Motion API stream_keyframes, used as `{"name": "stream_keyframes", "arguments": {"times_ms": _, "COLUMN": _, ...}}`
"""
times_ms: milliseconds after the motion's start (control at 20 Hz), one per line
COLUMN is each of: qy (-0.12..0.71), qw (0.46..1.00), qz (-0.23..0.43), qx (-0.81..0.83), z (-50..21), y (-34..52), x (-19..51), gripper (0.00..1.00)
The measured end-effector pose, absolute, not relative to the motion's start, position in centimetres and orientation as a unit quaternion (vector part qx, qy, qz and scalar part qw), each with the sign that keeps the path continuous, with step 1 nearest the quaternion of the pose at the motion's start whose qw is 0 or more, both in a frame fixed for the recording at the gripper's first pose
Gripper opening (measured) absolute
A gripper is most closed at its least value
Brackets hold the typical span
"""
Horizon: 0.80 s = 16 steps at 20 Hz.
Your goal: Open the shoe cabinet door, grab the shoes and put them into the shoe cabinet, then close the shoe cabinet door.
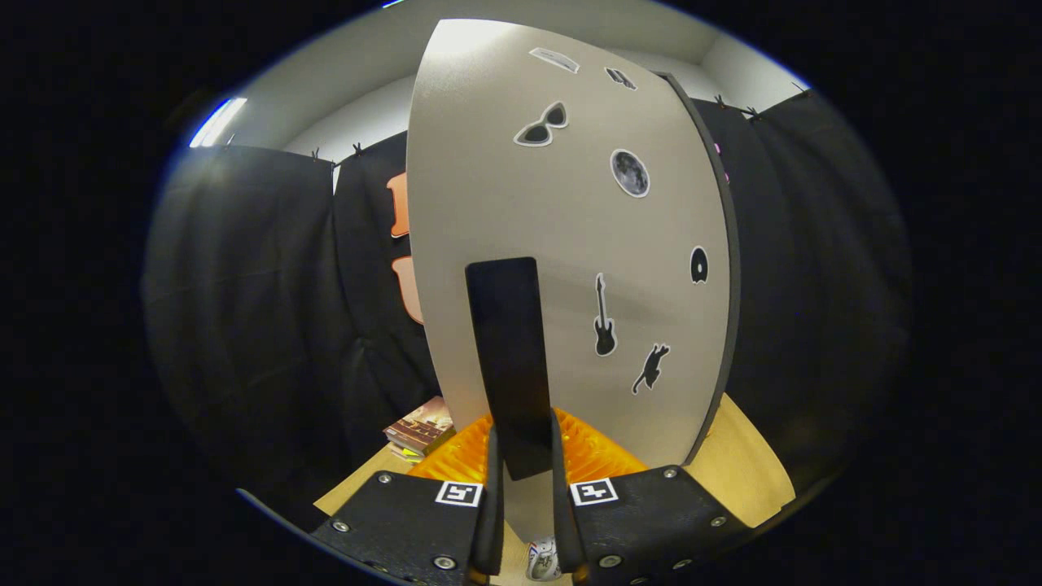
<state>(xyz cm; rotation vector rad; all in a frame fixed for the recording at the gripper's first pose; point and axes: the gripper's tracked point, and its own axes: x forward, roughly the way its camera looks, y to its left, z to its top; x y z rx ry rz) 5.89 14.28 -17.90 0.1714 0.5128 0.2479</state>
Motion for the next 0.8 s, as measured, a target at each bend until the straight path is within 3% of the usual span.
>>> {"name": "stream_keyframes", "arguments": {"times_ms": 800, "qy": 0.237, "qw": 0.958, "qz": 0.077, "qx": 0.142, "z": -17.1, "y": 7.5, "x": 3.1, "gripper": 0.25}}
